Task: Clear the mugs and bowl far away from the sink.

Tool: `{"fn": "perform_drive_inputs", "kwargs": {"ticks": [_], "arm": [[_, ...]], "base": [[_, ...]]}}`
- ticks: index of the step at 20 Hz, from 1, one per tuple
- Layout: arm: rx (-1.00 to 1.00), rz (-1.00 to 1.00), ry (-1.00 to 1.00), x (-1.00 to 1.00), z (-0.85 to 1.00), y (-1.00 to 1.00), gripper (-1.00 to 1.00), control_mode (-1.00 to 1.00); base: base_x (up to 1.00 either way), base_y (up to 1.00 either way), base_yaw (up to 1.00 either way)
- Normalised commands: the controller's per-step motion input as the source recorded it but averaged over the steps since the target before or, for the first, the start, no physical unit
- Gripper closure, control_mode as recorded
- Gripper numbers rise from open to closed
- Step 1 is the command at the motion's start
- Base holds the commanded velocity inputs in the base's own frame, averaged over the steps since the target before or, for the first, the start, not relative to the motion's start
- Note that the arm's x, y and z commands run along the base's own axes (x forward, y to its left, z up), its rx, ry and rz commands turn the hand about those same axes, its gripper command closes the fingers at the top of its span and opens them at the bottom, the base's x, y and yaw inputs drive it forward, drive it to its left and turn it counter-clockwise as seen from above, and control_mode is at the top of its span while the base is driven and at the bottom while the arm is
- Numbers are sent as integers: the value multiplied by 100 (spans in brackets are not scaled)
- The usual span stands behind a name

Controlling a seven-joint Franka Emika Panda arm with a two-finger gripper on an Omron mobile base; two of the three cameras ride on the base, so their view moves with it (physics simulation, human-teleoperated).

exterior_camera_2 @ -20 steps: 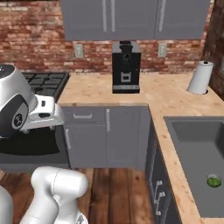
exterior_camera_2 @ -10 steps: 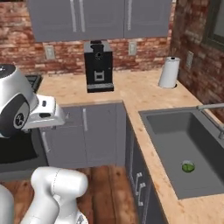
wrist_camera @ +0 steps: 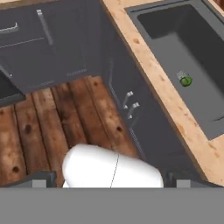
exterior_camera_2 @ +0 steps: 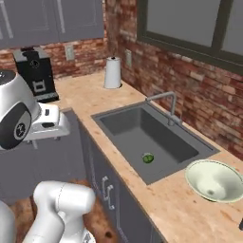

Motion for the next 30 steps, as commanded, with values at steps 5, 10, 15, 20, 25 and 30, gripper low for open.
{"fn": "perform_drive_inputs", "kwargs": {"ticks": [5,10,15,20,25,30], "arm": [[0,0,0,0,0,0,-100,100],[0,0,0,0,0,0,-100,100],[0,0,0,0,0,0,-100,100],[0,0,0,0,0,0,-100,100],[0,0,0,0,0,0,-100,100],[0,0,0,0,0,0,-100,100]], "base": [[0,-78,-55],[0,-28,-43],[-10,-26,-37],[-24,-57,-52],[-21,-51,-70],[-41,-30,-68]]}}
